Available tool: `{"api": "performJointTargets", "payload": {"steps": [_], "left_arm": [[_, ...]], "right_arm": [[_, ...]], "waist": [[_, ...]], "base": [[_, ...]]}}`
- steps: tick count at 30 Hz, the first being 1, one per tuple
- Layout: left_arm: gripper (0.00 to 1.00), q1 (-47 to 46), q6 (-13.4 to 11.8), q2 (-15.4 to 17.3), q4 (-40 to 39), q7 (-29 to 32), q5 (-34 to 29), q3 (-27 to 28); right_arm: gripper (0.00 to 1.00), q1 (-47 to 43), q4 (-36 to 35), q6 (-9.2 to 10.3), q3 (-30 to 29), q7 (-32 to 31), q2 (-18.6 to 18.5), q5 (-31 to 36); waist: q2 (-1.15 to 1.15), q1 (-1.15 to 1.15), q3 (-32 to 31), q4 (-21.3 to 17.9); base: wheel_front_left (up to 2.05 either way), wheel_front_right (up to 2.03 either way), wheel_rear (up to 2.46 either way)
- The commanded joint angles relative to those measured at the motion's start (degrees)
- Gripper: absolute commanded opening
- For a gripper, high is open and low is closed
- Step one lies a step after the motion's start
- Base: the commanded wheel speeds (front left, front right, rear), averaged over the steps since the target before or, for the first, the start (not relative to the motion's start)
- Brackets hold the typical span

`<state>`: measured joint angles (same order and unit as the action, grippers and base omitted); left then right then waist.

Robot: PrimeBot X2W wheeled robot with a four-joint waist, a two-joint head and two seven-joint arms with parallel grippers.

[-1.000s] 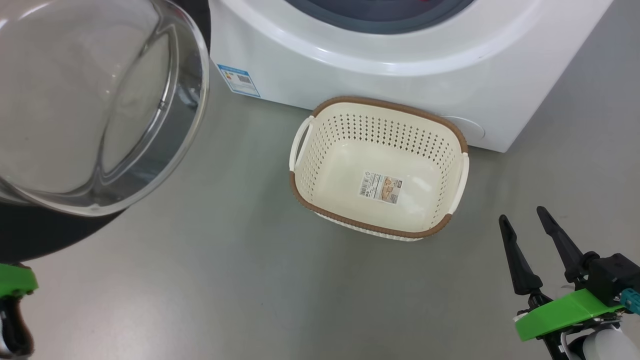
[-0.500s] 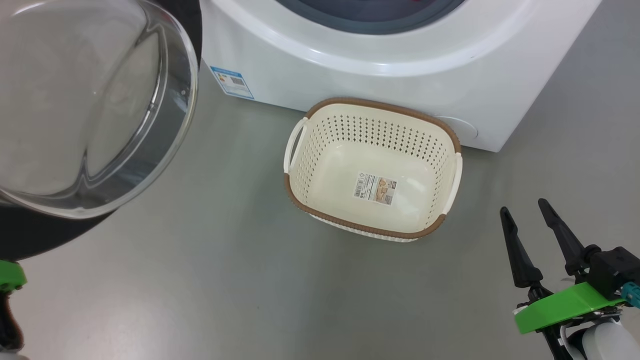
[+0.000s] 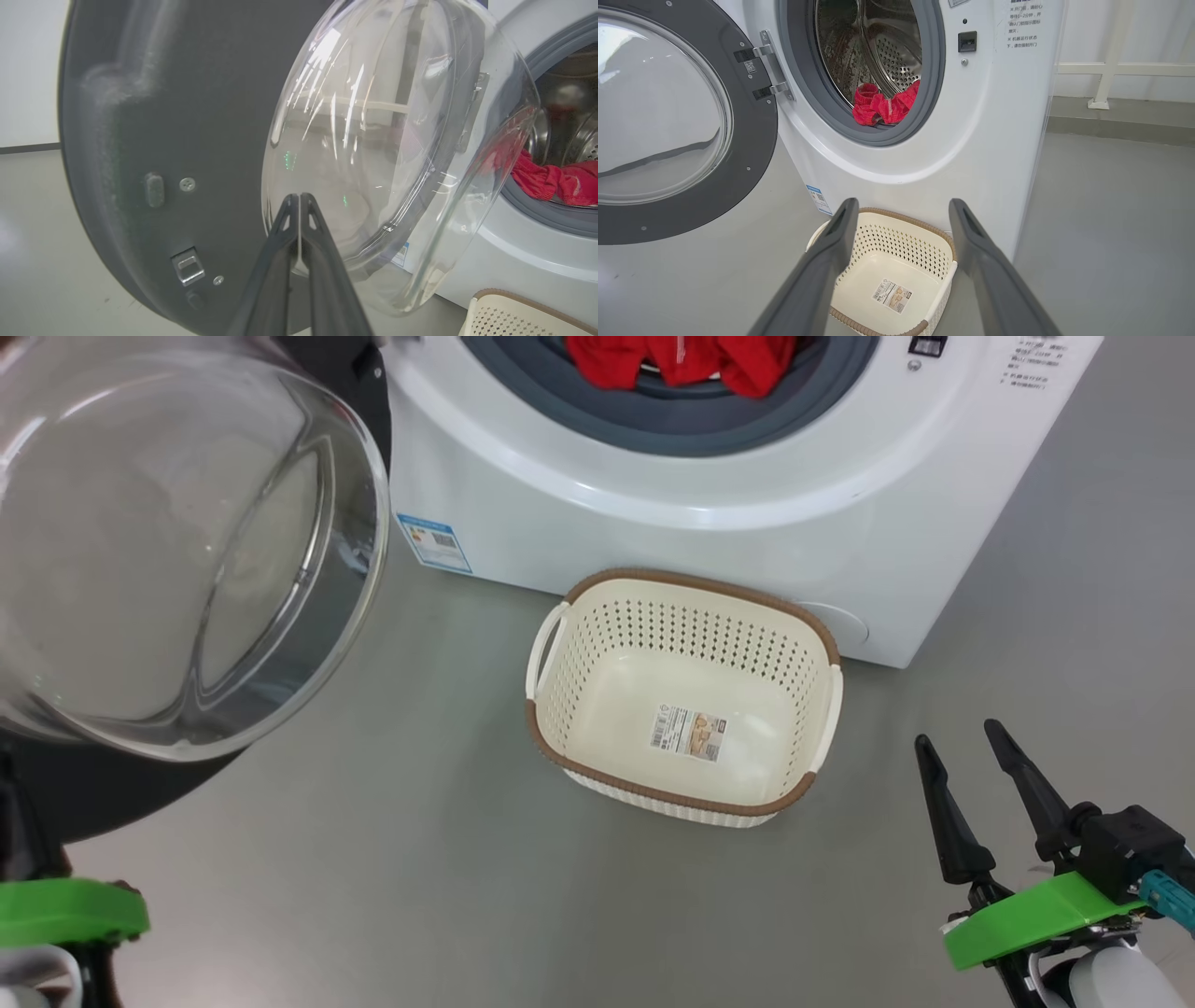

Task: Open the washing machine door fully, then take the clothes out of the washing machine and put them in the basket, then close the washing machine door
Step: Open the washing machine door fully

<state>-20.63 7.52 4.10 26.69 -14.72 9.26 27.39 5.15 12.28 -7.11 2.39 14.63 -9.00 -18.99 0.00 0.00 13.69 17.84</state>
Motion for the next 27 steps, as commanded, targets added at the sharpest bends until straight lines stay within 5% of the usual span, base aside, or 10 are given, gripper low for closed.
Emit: {"api": "performJointTargets", "payload": {"steps": [1,3,4,7,27], "left_arm": [[0.32,1.32,-0.04,1.99,-2.10,-0.28,0.67,0.94],[0.44,2.95,-0.04,1.55,-3.37,-0.28,0.52,-0.44],[0.67,4.42,-0.04,1.01,-4.71,-0.28,0.58,-1.44],[1.00,6.50,-0.04,0.27,-6.76,-0.28,0.71,-3.19],[1.00,16.00,-0.04,2.56,-15.83,-0.28,6.12,-21.72]], "right_arm": [[1.00,-0.20,-1.13,-0.37,1.23,0.37,-0.31,0.01],[1.00,-0.59,-1.08,-0.37,1.18,0.37,-0.10,-0.11],[1.00,-1.01,-1.10,-0.37,1.04,0.37,0.08,-0.26],[1.00,-1.67,-1.23,-0.37,0.49,0.37,0.44,-0.38],[1.00,-5.10,-2.83,-0.37,-3.97,0.37,2.21,-0.95]], "waist": [[0.00,0.00,-1.03,-0.23],[0.00,0.00,-1.85,-0.40],[0.00,0.00,-2.50,-0.62],[0.00,0.00,-3.46,-1.15],[0.00,0.00,-6.97,-9.93]], "base": [[0.00,0.00,0.00],[0.00,0.00,0.00],[0.00,0.00,0.00],[0.00,0.00,0.00],[0.00,0.00,0.00]]}}
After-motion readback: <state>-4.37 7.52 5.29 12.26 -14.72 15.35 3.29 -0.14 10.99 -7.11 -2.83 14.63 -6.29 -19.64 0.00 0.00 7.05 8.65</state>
